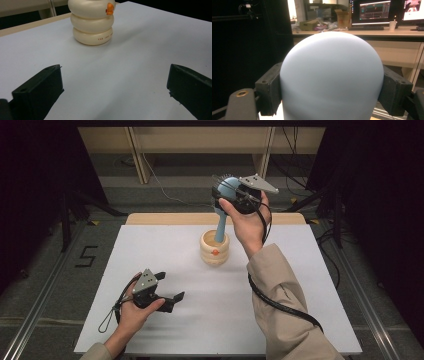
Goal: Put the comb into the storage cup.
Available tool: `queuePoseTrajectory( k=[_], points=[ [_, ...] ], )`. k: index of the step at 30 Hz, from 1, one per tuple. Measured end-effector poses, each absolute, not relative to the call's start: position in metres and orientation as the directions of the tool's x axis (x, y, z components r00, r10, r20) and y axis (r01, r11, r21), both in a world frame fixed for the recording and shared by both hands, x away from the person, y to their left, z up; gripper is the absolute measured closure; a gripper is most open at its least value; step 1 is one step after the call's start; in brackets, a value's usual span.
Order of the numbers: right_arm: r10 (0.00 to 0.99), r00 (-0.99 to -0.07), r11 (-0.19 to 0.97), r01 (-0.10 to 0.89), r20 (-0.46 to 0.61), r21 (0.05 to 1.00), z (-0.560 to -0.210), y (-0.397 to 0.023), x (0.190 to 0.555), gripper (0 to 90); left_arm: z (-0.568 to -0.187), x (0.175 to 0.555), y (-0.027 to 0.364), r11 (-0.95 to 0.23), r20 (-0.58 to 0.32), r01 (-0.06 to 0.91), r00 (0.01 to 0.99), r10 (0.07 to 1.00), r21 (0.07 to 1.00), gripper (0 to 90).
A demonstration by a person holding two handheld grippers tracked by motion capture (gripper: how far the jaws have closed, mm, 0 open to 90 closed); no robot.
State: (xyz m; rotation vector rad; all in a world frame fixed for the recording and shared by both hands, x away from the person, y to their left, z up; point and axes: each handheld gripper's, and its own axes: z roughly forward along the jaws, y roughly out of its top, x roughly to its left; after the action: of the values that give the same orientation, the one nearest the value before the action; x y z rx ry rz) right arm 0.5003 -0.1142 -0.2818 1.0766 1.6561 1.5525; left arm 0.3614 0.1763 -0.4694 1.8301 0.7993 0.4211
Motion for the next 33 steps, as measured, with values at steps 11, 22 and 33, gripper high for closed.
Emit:
queuePoseTrajectory(
  k=[11,22,33],
  points=[
    [0.876,-0.473,-0.021,0.153,0.092,0.988,-0.284,-0.114,0.505,20.2,-0.469,0.361,0.177,-0.229,-0.081,0.326,0.715,0.694,0.917,0.0],
    [0.879,-0.467,-0.019,0.163,0.093,0.987,-0.286,-0.113,0.508,20.2,-0.47,0.362,0.175,-0.227,-0.084,0.328,0.715,0.694,0.917,0.0],
    [0.88,-0.466,-0.017,0.164,0.093,0.986,-0.287,-0.112,0.511,20.2,-0.47,0.362,0.175,-0.227,-0.083,0.327,0.715,0.694,0.917,0.0]
  ],
)
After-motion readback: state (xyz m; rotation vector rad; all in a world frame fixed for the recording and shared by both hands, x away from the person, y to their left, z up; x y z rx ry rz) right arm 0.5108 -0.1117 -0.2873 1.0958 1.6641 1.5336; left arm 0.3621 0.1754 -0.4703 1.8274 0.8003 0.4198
